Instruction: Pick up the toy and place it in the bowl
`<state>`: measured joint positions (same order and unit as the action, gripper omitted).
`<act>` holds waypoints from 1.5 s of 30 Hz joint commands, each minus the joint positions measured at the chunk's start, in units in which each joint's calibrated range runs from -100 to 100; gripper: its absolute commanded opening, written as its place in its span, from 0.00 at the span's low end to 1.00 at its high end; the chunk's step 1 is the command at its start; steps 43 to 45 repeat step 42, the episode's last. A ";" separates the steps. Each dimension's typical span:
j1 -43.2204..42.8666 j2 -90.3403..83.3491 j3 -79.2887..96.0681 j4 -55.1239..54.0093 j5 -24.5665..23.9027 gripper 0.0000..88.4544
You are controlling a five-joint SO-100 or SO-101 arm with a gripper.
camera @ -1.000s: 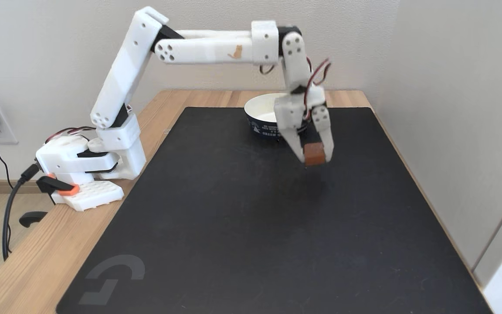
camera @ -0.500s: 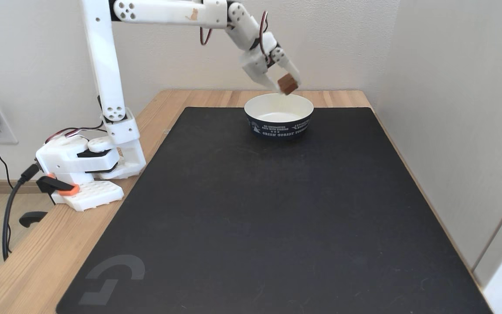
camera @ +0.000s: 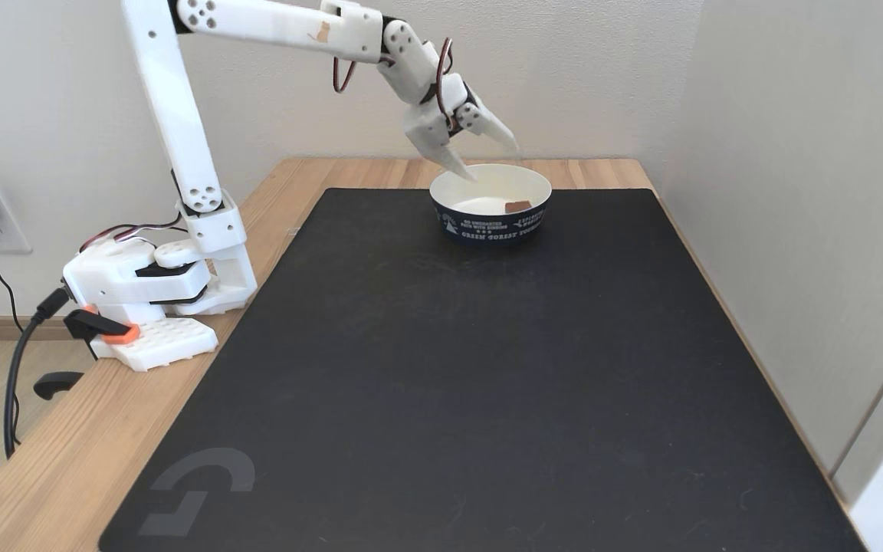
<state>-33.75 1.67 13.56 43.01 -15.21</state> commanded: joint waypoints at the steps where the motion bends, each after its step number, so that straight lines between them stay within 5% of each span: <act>1: 3.34 -8.88 0.82 -0.51 -0.13 0.25; 5: 10.96 -24.05 6.23 -0.93 6.60 0.02; 14: 32.29 -58.90 45.07 -8.13 15.00 0.04; 24: 32.37 -97.41 85.18 -10.75 14.90 0.05; 36: 32.62 -100.75 85.99 9.57 14.90 0.04; 45: 31.95 -100.75 85.99 9.65 15.26 0.04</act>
